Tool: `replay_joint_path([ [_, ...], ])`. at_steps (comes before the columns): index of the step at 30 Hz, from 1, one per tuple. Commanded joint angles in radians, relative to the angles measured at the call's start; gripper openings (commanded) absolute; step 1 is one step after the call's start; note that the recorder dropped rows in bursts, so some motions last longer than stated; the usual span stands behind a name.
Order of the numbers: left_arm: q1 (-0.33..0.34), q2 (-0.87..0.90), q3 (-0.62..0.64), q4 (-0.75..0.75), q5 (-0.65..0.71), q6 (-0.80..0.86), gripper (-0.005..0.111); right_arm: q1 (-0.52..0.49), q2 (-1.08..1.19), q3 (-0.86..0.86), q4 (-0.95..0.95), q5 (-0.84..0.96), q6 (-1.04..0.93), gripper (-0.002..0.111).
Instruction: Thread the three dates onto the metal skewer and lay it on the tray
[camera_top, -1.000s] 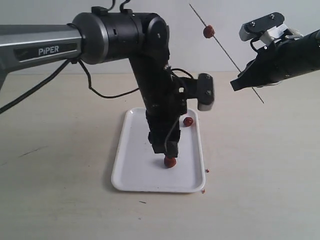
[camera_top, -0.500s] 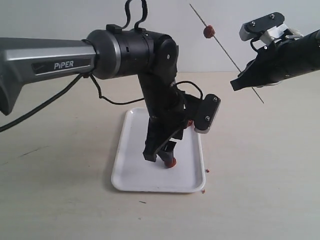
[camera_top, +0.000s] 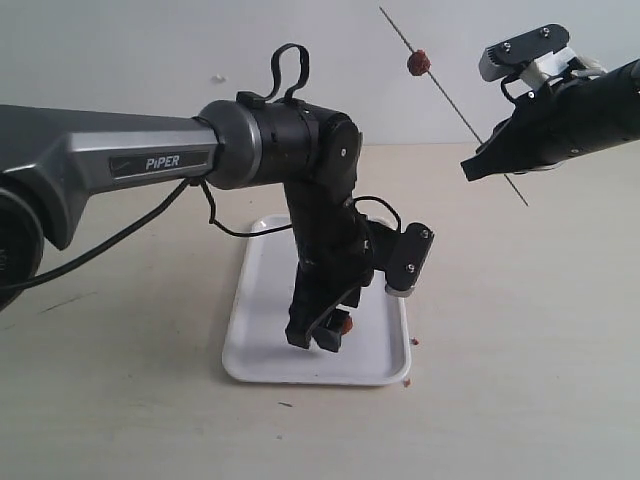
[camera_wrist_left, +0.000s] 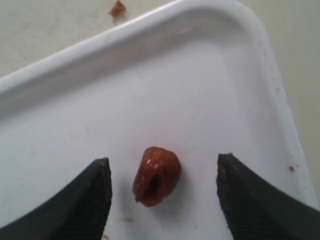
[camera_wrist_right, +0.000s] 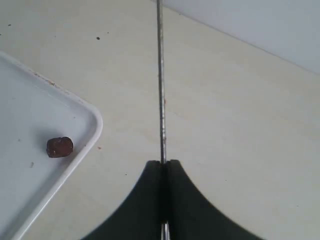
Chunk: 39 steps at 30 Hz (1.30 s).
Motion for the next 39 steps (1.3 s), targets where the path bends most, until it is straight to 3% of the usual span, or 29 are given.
replay_joint_path([
  [1, 0.0, 0.004, 0.004, -0.003, -0.007, 0.001, 0.06, 0.001, -0.012, 0.001, -0.005, -0.008, -0.001, 0.0],
  [12, 0.0, 0.032, 0.004, 0.007, -0.005, 0.001, 0.052, 0.001, -0.012, 0.001, -0.003, -0.008, -0.001, 0.0],
  [20, 0.0, 0.033, 0.004, 0.007, -0.003, -0.003, 0.034, 0.001, -0.012, 0.001, -0.001, -0.008, -0.001, 0.0],
  [29, 0.008, 0.008, 0.001, 0.0, 0.016, -0.08, 0.034, 0.001, -0.012, 0.001, -0.012, -0.008, -0.003, 0.0],
  [39, 0.173, -0.098, 0.001, -0.318, 0.06, -0.038, 0.034, 0.001, -0.012, 0.001, -0.125, 0.043, -0.001, 0.0],
])
